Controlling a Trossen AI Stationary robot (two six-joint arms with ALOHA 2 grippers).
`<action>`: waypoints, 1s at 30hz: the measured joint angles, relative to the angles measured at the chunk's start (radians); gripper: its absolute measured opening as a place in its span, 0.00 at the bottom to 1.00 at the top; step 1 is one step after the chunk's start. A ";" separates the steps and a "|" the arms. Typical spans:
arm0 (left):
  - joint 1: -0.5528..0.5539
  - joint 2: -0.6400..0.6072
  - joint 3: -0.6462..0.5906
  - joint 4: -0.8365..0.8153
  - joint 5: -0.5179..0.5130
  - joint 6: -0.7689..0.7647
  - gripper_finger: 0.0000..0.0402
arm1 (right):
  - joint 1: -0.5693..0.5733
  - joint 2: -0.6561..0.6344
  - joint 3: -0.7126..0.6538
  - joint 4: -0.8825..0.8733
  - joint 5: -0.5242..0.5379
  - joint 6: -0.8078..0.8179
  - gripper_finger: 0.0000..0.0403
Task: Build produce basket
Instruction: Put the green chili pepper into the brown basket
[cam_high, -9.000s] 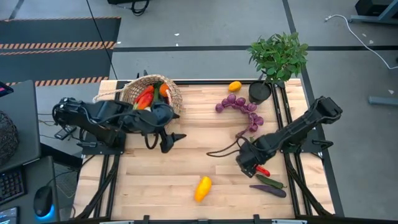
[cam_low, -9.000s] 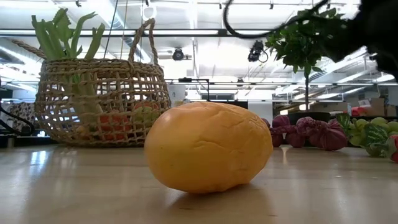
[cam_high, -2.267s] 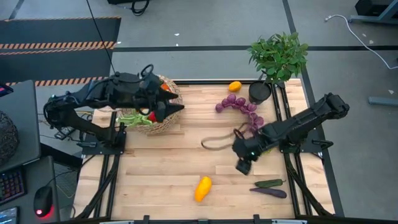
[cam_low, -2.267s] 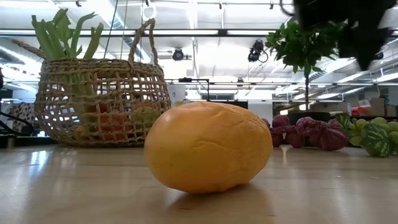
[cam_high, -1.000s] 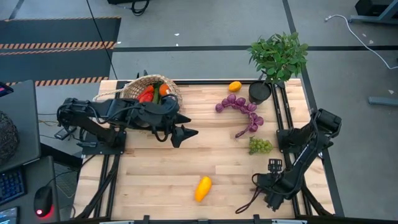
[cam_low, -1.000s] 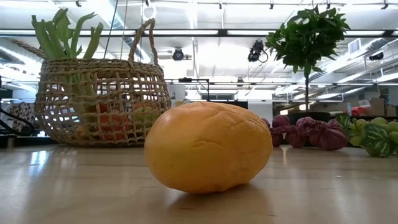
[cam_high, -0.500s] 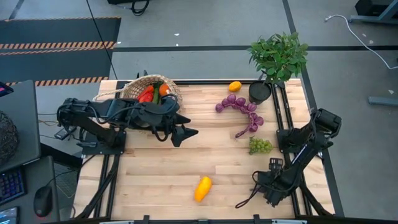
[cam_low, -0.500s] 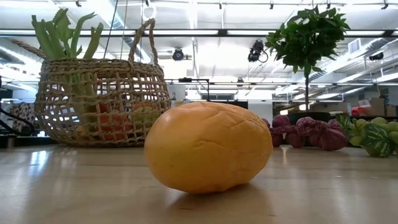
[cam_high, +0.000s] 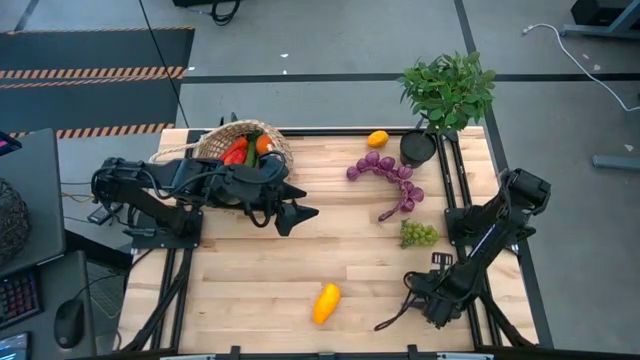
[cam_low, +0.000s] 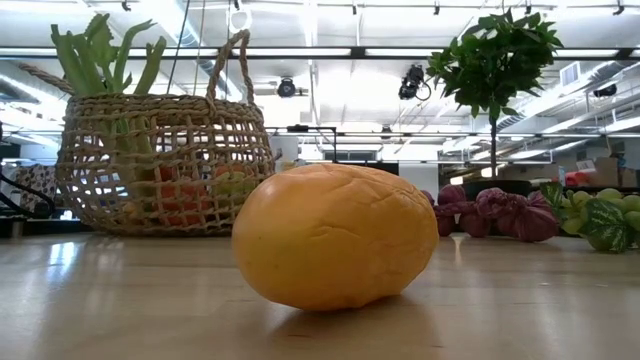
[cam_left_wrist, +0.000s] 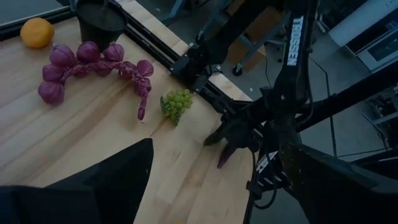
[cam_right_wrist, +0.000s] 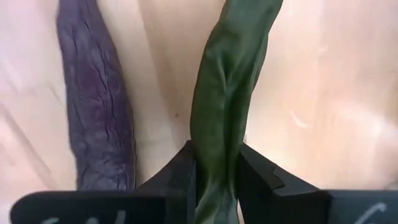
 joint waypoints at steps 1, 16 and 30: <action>0.001 0.000 0.000 -0.004 0.000 0.001 0.89 | -0.009 -0.017 0.000 -0.007 0.001 0.000 0.22; 0.023 -0.006 0.000 0.092 -0.021 0.053 0.89 | -0.289 -0.459 0.128 0.016 0.464 -0.160 0.24; 0.086 -0.008 0.000 0.269 -0.012 0.079 0.89 | -0.617 -0.498 0.167 0.748 0.524 -0.514 0.24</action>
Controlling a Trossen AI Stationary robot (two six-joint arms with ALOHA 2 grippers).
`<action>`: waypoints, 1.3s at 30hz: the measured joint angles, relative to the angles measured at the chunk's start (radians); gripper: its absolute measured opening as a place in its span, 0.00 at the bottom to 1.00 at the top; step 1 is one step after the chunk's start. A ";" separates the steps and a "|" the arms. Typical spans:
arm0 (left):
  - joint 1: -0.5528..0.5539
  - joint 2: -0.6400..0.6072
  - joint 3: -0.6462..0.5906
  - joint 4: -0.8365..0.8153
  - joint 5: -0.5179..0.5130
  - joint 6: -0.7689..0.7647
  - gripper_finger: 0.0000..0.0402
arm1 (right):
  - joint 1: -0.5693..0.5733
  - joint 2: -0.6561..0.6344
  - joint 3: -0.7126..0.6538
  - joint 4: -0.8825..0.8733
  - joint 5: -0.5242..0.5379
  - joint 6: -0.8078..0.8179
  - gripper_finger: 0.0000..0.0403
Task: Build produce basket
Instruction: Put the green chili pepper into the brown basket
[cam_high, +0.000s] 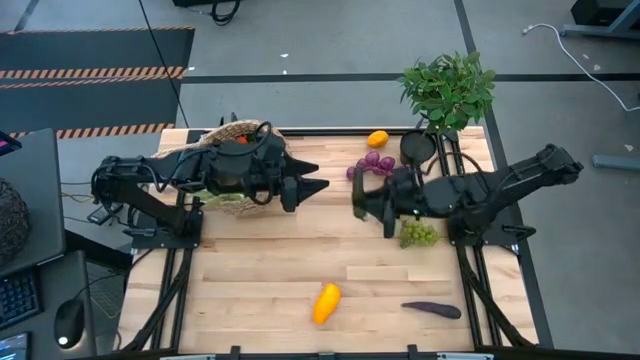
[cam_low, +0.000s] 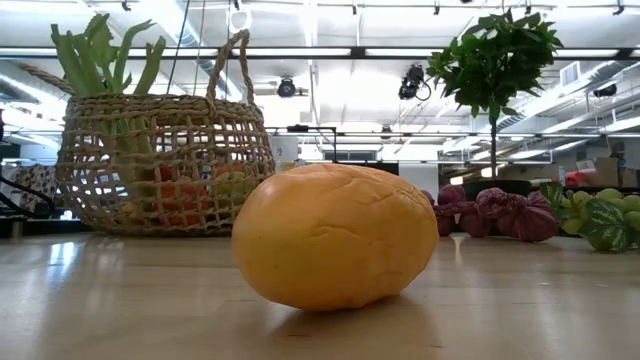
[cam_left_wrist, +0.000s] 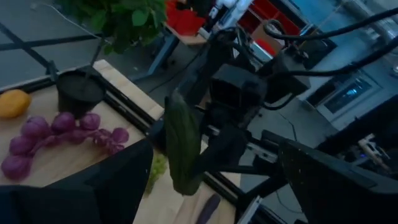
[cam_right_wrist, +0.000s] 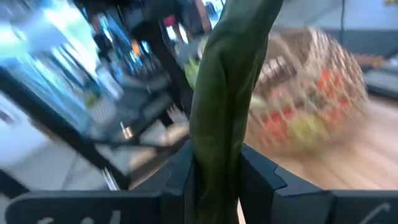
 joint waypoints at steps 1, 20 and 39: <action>0.000 0.000 0.000 0.002 -0.012 0.000 0.89 | -0.016 0.009 0.000 0.052 -0.008 -0.012 0.24; 0.035 0.136 0.000 0.063 -0.099 -0.035 0.86 | -0.099 0.137 -0.001 0.423 -0.129 -0.038 0.24; 0.034 0.141 -0.001 0.097 -0.098 -0.030 0.25 | -0.121 0.137 -0.001 0.383 -0.128 0.006 0.29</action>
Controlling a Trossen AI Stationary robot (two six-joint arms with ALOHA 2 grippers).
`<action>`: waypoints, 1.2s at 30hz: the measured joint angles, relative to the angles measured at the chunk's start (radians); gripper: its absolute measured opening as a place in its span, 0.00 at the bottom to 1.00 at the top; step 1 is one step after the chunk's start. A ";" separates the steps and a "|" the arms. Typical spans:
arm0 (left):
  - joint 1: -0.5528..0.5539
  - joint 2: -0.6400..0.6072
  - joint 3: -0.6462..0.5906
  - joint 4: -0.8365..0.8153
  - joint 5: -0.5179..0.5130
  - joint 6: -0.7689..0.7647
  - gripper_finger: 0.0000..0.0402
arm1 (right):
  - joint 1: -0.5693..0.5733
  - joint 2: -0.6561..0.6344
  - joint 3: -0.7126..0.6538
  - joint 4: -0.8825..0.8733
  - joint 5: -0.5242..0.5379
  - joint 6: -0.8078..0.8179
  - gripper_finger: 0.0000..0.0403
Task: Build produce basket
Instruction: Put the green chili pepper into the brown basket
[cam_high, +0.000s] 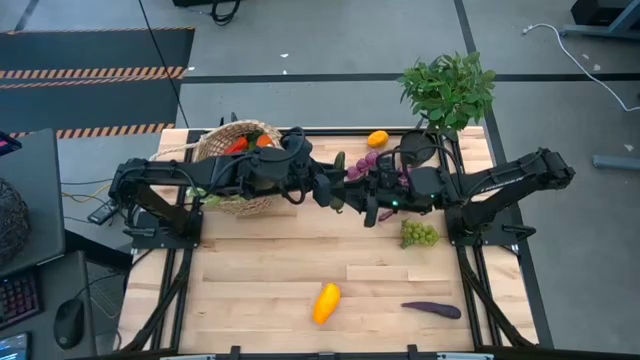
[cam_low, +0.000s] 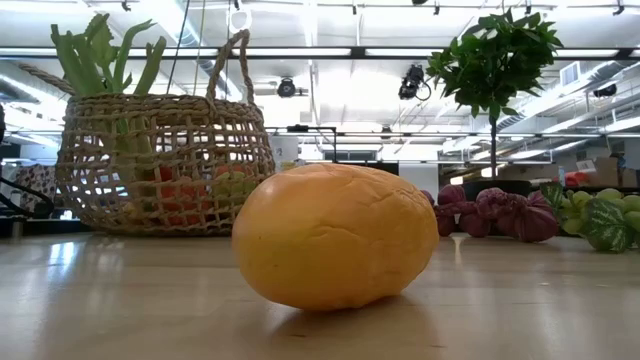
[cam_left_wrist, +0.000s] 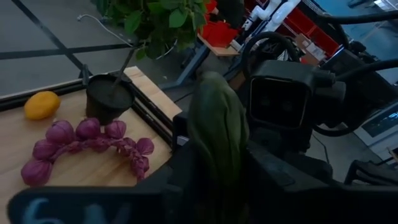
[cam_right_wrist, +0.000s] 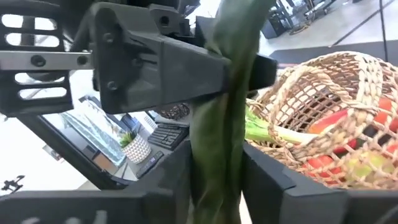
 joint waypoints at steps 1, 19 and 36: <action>0.000 0.000 0.000 -0.002 -0.001 0.005 0.25 | -0.004 0.000 0.000 -0.004 0.001 0.006 0.32; 0.080 -0.224 0.001 -0.364 -0.004 0.056 0.27 | 0.012 -0.001 0.000 -0.124 0.000 0.089 0.69; 0.185 -0.379 0.000 -1.015 -0.183 0.009 0.28 | 0.012 -0.001 0.000 -0.145 -0.025 0.173 0.66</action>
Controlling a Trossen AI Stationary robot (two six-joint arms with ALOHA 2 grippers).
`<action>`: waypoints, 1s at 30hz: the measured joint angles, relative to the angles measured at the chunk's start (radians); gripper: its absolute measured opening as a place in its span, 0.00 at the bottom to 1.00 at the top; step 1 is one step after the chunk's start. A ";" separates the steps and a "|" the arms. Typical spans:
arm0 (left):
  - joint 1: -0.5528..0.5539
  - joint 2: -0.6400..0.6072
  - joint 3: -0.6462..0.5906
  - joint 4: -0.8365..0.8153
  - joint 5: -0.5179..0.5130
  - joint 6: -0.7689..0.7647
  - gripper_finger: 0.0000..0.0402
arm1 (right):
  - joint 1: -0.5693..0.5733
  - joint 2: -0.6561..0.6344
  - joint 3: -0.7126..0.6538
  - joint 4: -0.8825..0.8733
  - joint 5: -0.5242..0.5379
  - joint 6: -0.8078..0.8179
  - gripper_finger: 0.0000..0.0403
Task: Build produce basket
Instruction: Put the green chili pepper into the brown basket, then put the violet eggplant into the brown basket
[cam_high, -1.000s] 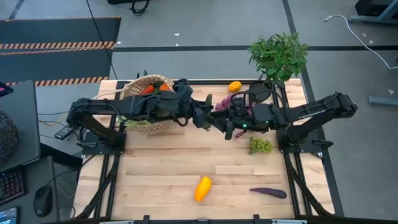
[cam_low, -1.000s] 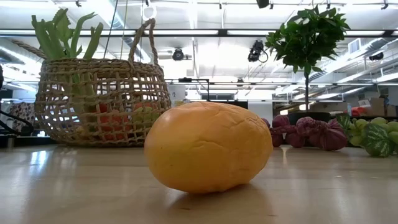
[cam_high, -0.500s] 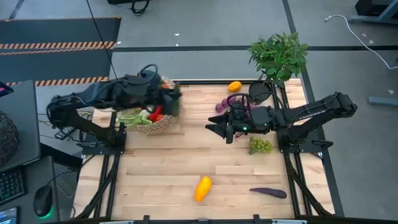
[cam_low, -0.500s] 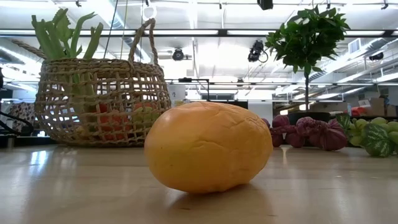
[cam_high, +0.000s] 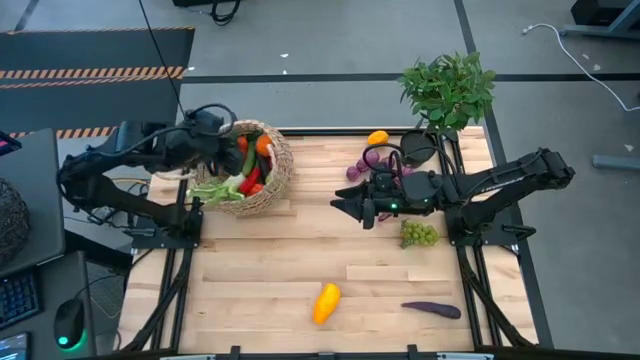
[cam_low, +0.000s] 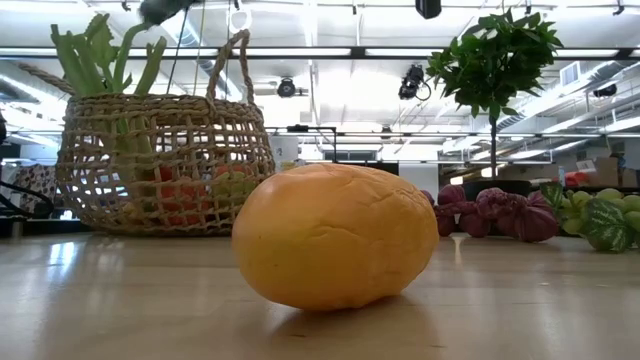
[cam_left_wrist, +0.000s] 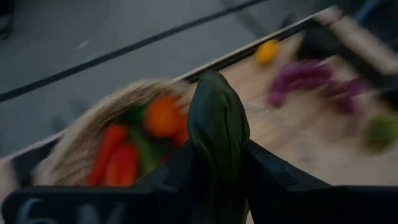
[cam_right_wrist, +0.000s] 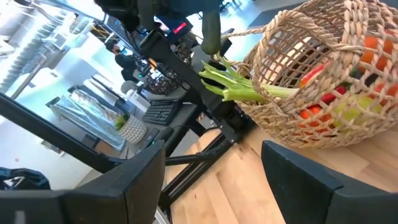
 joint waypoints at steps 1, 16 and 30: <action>0.015 0.002 0.000 -0.030 0.008 -0.006 0.28 | 0.000 0.000 0.000 -0.006 0.002 0.003 0.66; 0.122 0.043 0.000 -0.077 0.092 0.178 0.80 | 0.003 0.000 0.000 -0.110 0.051 0.091 0.66; -0.121 0.014 0.001 0.375 0.362 0.088 0.81 | 0.188 0.000 0.000 -0.747 -0.362 0.264 0.66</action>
